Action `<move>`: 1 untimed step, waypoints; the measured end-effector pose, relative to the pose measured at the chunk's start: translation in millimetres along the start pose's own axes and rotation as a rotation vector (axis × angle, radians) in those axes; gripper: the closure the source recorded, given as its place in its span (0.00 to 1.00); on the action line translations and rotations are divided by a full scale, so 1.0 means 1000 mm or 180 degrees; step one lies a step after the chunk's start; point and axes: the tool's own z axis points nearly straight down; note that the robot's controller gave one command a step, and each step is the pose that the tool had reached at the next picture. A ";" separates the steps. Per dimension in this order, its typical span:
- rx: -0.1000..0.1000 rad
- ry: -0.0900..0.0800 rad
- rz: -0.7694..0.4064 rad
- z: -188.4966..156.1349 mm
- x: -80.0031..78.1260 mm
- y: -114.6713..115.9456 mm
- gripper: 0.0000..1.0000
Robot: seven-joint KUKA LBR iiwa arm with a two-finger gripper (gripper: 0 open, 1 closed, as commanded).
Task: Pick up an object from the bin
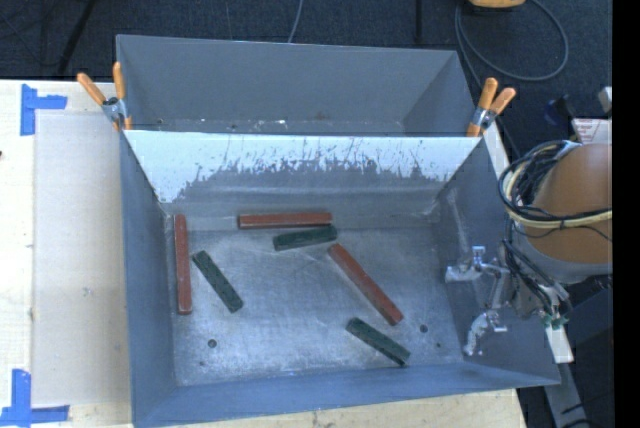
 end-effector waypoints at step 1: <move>0.0001 0.0002 0.0881 0.019 -0.014 0.075 1.00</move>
Offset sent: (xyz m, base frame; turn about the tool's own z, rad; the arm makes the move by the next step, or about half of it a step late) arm 0.0000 0.0000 0.0000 0.0000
